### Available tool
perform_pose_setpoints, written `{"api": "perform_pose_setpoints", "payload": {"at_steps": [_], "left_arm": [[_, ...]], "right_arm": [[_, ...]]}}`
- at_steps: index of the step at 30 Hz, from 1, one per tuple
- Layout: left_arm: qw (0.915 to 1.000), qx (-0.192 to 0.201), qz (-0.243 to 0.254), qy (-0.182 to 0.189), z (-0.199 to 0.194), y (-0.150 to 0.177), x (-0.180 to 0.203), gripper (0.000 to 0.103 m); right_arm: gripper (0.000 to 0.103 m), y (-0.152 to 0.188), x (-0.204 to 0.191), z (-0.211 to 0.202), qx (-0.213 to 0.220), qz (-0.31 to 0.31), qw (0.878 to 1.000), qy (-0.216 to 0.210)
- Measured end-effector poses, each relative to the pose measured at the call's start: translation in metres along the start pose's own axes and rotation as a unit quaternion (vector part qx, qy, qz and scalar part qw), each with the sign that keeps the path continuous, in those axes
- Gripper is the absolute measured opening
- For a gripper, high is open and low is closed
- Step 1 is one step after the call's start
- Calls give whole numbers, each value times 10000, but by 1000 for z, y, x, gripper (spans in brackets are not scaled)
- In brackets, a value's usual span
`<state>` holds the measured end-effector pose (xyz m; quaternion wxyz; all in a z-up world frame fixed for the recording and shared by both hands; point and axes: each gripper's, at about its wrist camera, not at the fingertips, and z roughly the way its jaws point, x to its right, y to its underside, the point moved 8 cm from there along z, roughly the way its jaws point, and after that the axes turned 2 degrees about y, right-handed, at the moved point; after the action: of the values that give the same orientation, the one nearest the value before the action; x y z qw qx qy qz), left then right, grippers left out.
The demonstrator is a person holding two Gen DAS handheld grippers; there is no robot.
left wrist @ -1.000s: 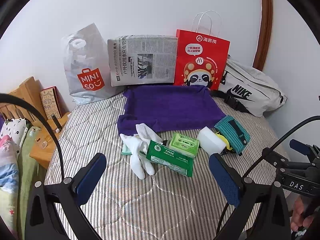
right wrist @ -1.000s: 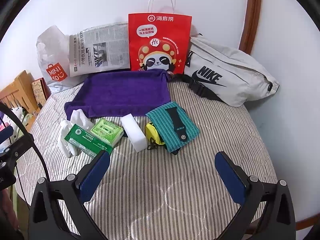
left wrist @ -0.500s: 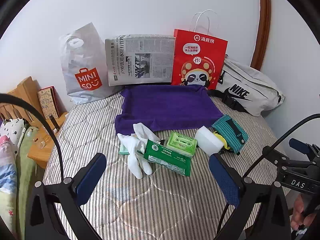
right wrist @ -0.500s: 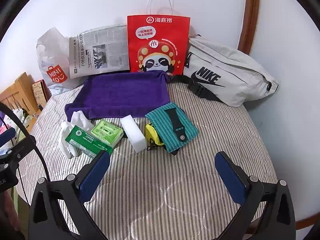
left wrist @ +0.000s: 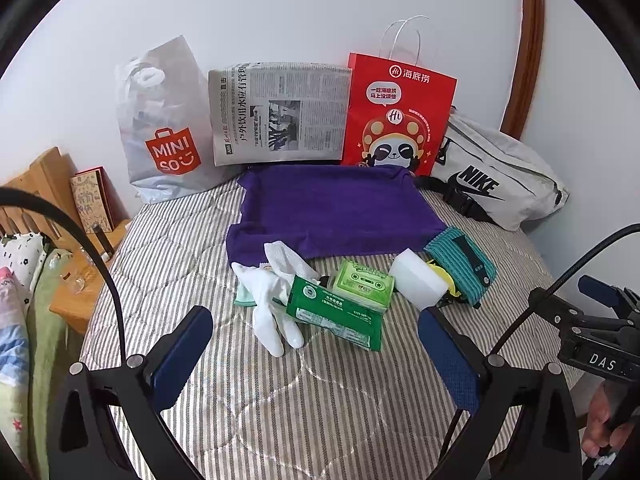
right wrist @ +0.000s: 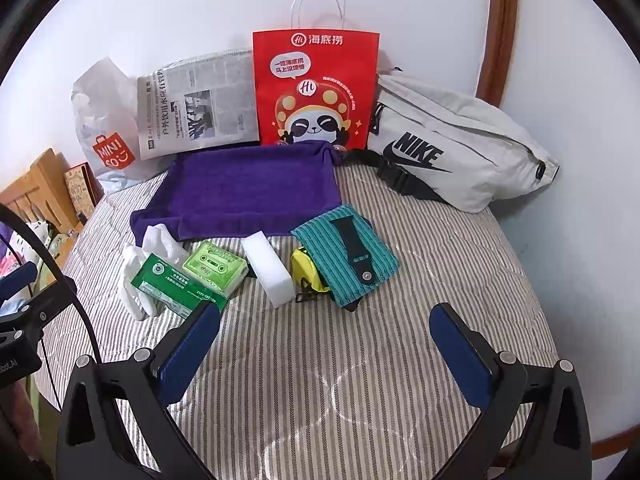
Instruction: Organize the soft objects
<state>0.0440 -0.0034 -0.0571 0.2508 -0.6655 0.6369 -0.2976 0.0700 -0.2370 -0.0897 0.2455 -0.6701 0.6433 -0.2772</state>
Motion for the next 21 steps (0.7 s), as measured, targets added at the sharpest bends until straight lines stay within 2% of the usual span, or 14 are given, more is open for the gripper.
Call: {"api": "perform_pose_setpoints", "payload": {"at_steps": [9, 13, 18, 21], "left_arm": [[9996, 85, 267, -60, 14, 6, -9, 103], [9992, -176, 297, -206, 38, 19, -26, 103], [9973, -568, 11, -467, 72, 40, -58, 103], [9962, -738, -82, -447, 93, 50, -70, 103]], "right_arm": [[103, 5, 1, 20, -109, 13, 9999, -60], [103, 9, 2, 33, -239, 13, 9997, -47], [103, 14, -1, 48, -373, -38, 9993, -76], [103, 16, -4, 58, -479, -80, 9988, -91]]}}
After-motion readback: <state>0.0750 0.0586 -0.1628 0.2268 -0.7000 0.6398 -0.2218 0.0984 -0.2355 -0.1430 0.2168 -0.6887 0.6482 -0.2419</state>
